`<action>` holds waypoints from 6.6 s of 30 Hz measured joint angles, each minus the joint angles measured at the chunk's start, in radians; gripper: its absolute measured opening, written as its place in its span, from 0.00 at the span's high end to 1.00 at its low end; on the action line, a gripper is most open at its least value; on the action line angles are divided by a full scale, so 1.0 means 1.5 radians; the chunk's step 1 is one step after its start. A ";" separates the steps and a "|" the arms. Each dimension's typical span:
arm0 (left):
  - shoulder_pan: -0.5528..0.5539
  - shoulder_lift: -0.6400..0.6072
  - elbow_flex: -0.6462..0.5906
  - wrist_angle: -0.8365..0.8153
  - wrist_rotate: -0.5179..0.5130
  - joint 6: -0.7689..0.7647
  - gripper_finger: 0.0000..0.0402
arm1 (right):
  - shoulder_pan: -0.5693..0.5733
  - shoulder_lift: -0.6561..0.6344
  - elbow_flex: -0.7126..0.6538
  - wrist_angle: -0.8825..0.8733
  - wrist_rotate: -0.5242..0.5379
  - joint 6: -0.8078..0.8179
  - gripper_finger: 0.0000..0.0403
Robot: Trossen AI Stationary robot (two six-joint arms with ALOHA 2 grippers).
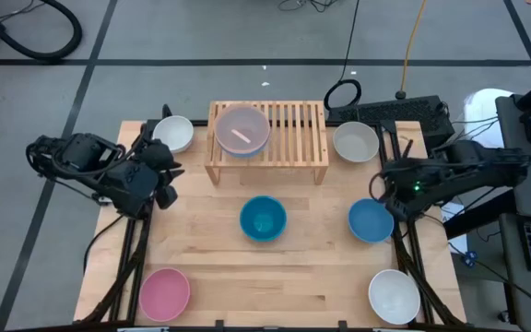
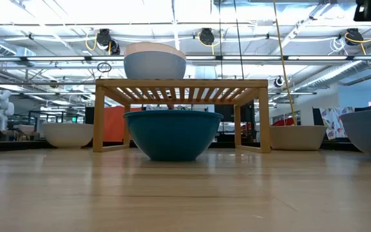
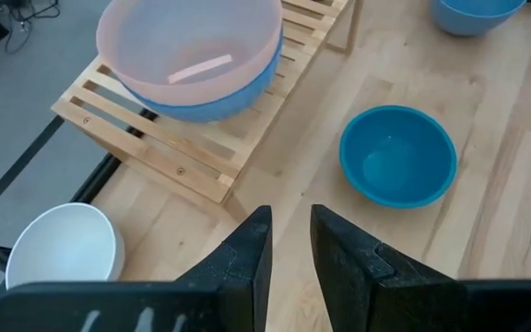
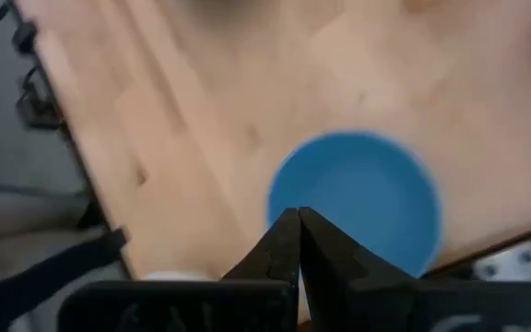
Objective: Place and stack bowls onto a shelf
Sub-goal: Put the right blue bowl on the shelf, then stack the white bowl on top of blue bowl on the shelf
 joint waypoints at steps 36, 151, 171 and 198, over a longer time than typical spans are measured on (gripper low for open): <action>-0.125 0.001 0.000 0.000 0.000 -0.098 0.79 | 0.000 0.165 -0.112 0.142 -0.120 0.198 0.77; -0.131 0.001 -0.001 0.000 -0.017 -0.094 0.79 | -0.390 0.644 0.493 0.006 0.022 -0.615 1.00; -0.131 0.001 -0.001 0.000 -0.017 -0.100 0.79 | -0.377 0.651 0.493 0.044 -0.016 -0.704 0.98; -0.131 0.001 -0.001 0.000 -0.017 -0.097 0.79 | -0.306 0.512 0.492 0.057 -0.011 -0.747 0.72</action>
